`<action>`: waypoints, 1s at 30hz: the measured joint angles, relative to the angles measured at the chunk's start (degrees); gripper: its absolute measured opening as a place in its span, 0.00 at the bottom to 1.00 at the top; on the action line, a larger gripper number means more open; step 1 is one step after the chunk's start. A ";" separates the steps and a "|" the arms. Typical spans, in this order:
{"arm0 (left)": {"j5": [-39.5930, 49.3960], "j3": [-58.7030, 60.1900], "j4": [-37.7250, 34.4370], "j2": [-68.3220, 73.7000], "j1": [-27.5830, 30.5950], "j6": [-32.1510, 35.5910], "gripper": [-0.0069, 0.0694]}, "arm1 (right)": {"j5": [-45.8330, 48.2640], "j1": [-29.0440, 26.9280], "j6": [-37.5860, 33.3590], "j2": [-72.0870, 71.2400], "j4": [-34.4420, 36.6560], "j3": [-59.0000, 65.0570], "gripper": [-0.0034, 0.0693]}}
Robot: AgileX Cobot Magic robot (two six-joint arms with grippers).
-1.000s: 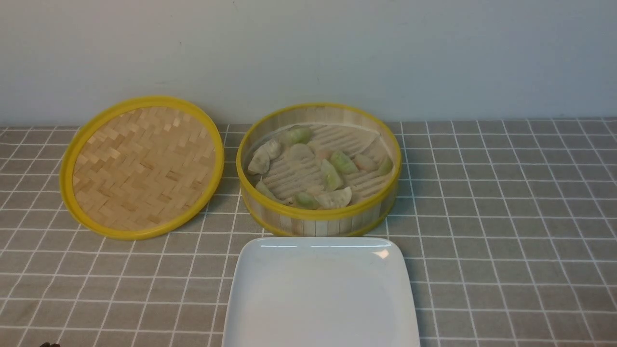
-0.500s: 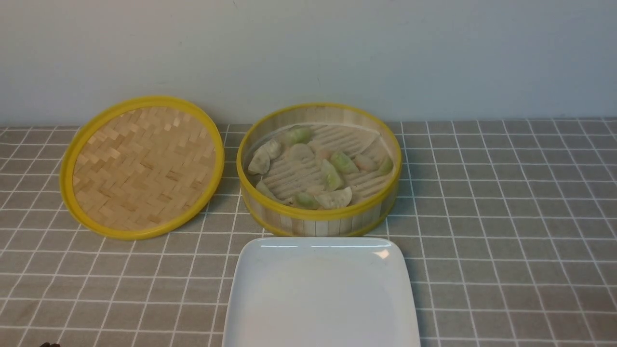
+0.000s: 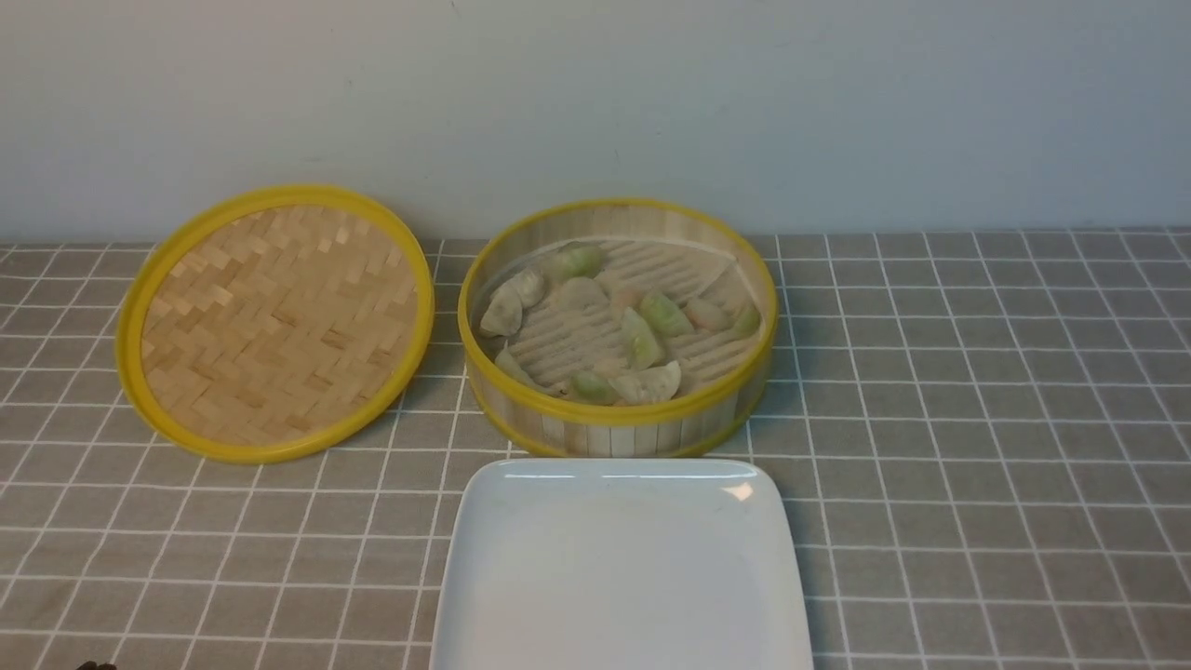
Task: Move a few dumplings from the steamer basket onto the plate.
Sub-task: Use the right arm to grab a dumpling from inside the steamer
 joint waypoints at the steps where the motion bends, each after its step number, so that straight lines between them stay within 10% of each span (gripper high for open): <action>1: 0.00 0.00 0.00 0.00 0.00 0.00 0.08 | 2.70 0.00 -1.25 1.91 -0.85 -2.96 0.03; 17: 0.00 0.00 0.00 0.00 0.00 0.00 0.08 | 65.77 0.45 -24.06 66.02 -8.63 -62.90 0.03; 30: 0.00 0.00 0.00 0.00 0.00 0.00 0.08 | 72.57 18.94 -17.41 100.14 -20.98 -95.10 0.03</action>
